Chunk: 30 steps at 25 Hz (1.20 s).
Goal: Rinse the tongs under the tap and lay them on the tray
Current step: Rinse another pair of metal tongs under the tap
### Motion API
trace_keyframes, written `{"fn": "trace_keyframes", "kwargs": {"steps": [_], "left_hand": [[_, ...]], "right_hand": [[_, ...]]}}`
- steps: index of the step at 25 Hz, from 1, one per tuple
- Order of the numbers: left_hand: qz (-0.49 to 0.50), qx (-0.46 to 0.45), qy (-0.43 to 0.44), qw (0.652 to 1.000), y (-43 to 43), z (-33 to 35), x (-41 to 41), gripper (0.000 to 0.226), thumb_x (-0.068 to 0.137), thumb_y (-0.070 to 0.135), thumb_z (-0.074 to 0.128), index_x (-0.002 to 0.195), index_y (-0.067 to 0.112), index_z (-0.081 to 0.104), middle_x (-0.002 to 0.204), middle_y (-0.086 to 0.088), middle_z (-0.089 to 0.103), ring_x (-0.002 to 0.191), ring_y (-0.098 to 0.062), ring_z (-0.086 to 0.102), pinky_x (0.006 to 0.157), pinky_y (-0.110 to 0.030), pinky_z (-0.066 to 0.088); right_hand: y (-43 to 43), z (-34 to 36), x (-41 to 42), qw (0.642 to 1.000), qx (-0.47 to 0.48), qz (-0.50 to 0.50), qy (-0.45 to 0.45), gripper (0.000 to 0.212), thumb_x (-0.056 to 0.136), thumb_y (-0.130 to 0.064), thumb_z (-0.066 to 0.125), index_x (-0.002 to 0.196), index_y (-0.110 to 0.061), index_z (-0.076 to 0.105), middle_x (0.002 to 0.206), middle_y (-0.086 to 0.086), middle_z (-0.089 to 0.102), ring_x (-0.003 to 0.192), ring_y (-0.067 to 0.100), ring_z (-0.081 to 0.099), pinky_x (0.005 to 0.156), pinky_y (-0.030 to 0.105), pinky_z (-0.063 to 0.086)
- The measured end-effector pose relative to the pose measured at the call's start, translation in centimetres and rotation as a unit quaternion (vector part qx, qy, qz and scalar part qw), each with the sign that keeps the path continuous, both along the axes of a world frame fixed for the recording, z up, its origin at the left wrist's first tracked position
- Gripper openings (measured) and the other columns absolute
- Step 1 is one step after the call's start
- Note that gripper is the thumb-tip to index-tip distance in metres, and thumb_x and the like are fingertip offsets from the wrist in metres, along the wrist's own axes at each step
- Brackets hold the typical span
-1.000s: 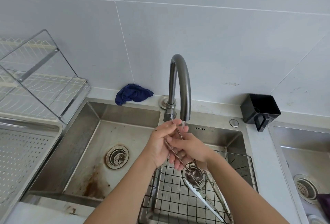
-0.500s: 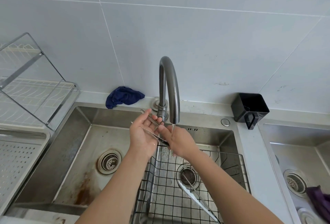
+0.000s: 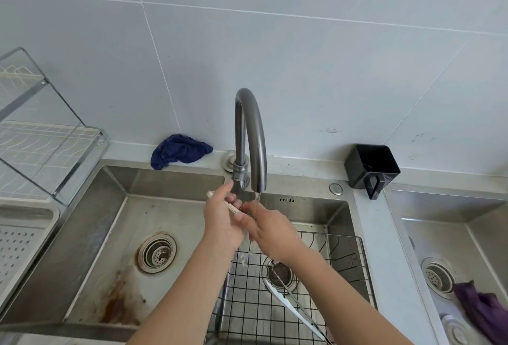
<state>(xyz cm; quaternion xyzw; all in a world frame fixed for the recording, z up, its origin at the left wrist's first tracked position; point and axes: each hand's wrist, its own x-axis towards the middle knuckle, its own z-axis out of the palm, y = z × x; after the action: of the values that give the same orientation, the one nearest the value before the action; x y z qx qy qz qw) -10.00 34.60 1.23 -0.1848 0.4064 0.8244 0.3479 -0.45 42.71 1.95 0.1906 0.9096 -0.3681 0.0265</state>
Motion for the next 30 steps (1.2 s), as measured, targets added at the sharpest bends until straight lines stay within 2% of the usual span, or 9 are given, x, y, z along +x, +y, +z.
{"fn": "trace_keyframes", "kwargs": {"steps": [4, 9, 13, 16, 18, 21, 24, 27, 30], "left_hand": [[-0.039, -0.169, 0.153, 0.973, 0.7, -1.5, 1.2, 0.026, 0.091, 0.029, 0.072, 0.097, 0.009, 0.056, 0.068, -0.004, 0.054, 0.05, -0.012, 0.052, 0.047, -0.027, 0.046], [-0.114, 0.054, 0.007, 0.992, -0.4, -1.5, 1.0, 0.041, 0.092, 0.049, 0.066, 0.11, 0.012, 0.064, 0.097, -0.012, 0.076, 0.087, -0.028, 0.075, 0.074, -0.04, 0.061], [-0.147, 0.07, -0.004, 0.987, -0.7, -0.6, 0.6, 0.024, 0.088, 0.036, 0.071, 0.086, 0.012, 0.066, 0.071, -0.006, 0.063, 0.066, -0.023, 0.066, 0.072, -0.038, 0.053], [-0.04, -0.049, -0.008, 0.998, 0.4, 0.0, 0.6, 0.011, 0.092, 0.018, 0.068, 0.088, 0.009, 0.063, 0.061, -0.003, 0.059, 0.051, -0.018, 0.06, 0.058, -0.033, 0.054], [0.02, -0.065, -0.007, 0.998, 0.5, 0.1, 0.6, 0.009, 0.093, 0.012, 0.066, 0.088, 0.006, 0.064, 0.063, -0.005, 0.06, 0.049, -0.019, 0.062, 0.06, -0.035, 0.059], [-0.02, -0.022, 0.02, 0.999, -0.8, 1.0, 0.3, 0.018, 0.088, 0.018, 0.071, 0.072, 0.01, 0.073, 0.069, -0.008, 0.068, 0.062, -0.022, 0.068, 0.079, -0.043, 0.057], [-0.077, -0.043, 0.113, 0.99, -2.8, 1.0, 0.0, 0.023, 0.082, 0.041, 0.073, 0.083, 0.021, 0.082, 0.091, -0.006, 0.077, 0.082, -0.02, 0.071, 0.086, -0.039, 0.049], [-0.107, -0.092, 0.198, 0.97, -5.0, -0.7, 0.9, 0.053, 0.089, 0.063, 0.053, 0.113, 0.023, 0.076, 0.114, -0.007, 0.077, 0.107, -0.022, 0.072, 0.097, -0.039, 0.05], [-0.158, -0.293, 0.331, 0.883, -7.0, -3.9, 2.5, 0.044, 0.096, 0.056, 0.051, 0.13, 0.029, 0.063, 0.131, -0.002, 0.068, 0.122, -0.016, 0.061, 0.103, -0.035, 0.045]], "right_hand": [[0.7, 0.6, 1.6, 0.936, -0.339, -0.093, -0.015, 0.053, 0.099, -0.066, 0.037, 0.095, -0.022, 0.066, 0.072, 0.021, 0.074, 0.04, 0.029, 0.056, 0.039, 0.03, 0.041], [1.0, -0.1, 3.2, 0.864, -0.494, -0.099, -0.017, 0.059, 0.099, -0.064, 0.046, 0.102, -0.007, 0.061, 0.082, 0.023, 0.073, 0.04, 0.024, 0.054, 0.035, 0.022, 0.038], [1.1, 0.0, 2.9, 0.882, -0.456, -0.107, -0.046, 0.055, 0.1, -0.061, 0.047, 0.099, -0.009, 0.063, 0.07, 0.018, 0.068, 0.044, 0.027, 0.06, 0.038, 0.028, 0.049], [0.1, -0.6, 2.7, 0.98, -0.163, -0.099, -0.049, 0.037, 0.104, -0.051, 0.044, 0.112, -0.017, 0.057, 0.079, 0.006, 0.074, 0.059, 0.029, 0.07, 0.056, 0.039, 0.057], [-0.5, -0.9, 2.4, 0.997, 0.012, -0.074, -0.006, 0.03, 0.105, -0.048, 0.041, 0.113, -0.022, 0.055, 0.09, 0.002, 0.072, 0.081, 0.03, 0.07, 0.067, 0.04, 0.053], [-0.5, -0.5, 0.2, 0.996, 0.07, -0.056, -0.003, 0.034, 0.105, -0.051, 0.037, 0.109, -0.022, 0.054, 0.091, 0.002, 0.069, 0.085, 0.03, 0.065, 0.065, 0.037, 0.042], [-0.8, 0.1, -2.7, 0.998, -0.006, -0.057, -0.004, 0.029, 0.106, -0.043, 0.039, 0.099, -0.027, 0.062, 0.077, -0.006, 0.063, 0.069, 0.019, 0.059, 0.066, 0.035, 0.042], [-0.9, 0.4, -3.0, 0.966, -0.238, -0.097, 0.023, 0.041, 0.106, -0.042, 0.043, 0.076, -0.021, 0.06, 0.065, 0.004, 0.062, 0.046, 0.016, 0.052, 0.05, 0.033, 0.046], [-0.8, -0.1, -1.2, 0.91, -0.39, -0.14, 0.012, 0.052, 0.102, -0.059, 0.046, 0.095, -0.011, 0.064, 0.077, 0.011, 0.07, 0.044, 0.018, 0.052, 0.037, 0.024, 0.041]]}}
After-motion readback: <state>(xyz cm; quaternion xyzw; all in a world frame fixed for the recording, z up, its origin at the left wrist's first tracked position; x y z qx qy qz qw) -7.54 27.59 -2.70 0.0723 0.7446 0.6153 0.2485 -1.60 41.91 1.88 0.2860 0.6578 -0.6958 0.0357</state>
